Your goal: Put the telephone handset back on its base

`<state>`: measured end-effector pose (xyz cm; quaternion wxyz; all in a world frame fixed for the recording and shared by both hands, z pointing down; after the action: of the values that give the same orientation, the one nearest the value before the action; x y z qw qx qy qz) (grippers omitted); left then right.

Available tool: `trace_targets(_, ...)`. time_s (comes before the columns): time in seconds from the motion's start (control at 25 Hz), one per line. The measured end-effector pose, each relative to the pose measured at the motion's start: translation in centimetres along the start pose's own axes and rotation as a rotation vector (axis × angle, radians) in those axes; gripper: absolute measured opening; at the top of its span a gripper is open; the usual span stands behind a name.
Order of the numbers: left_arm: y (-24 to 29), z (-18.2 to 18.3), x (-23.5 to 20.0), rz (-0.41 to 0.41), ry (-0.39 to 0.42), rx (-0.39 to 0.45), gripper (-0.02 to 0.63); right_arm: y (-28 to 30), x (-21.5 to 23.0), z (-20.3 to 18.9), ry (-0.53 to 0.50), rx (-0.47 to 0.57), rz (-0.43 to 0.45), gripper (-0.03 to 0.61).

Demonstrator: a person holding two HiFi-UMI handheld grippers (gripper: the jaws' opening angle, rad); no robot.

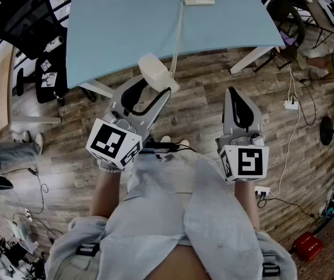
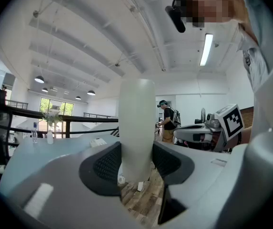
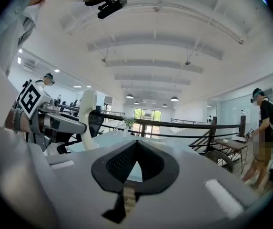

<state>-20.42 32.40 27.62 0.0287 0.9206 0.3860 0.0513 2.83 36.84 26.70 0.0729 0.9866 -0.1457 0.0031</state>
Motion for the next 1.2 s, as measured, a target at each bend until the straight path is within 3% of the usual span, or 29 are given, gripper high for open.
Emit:
trace_targets(0.68,0.8,0.3,1.3,0.028,0.002,-0.001,0.206,-0.5,1.2,-0.4,-0.009,-0.015,0.024,0.006)
trace_targets(1.2,2.6,1.1,5.6,0.083,-0.01,0.004,0.206,-2.8,5.1,-0.8,-0.007,0.007,0.056,0.006)
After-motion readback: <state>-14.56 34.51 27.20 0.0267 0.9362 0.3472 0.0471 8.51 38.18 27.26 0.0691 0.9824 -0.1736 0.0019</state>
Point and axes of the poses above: the fingertips, and each gripper's own axes: y forward along the fingers, x to its right, z out of its top, the point moved 8 cm from there along -y, backward along the fingers, and after that the axes turned 9 degrees about y, right-handed, at the moved point
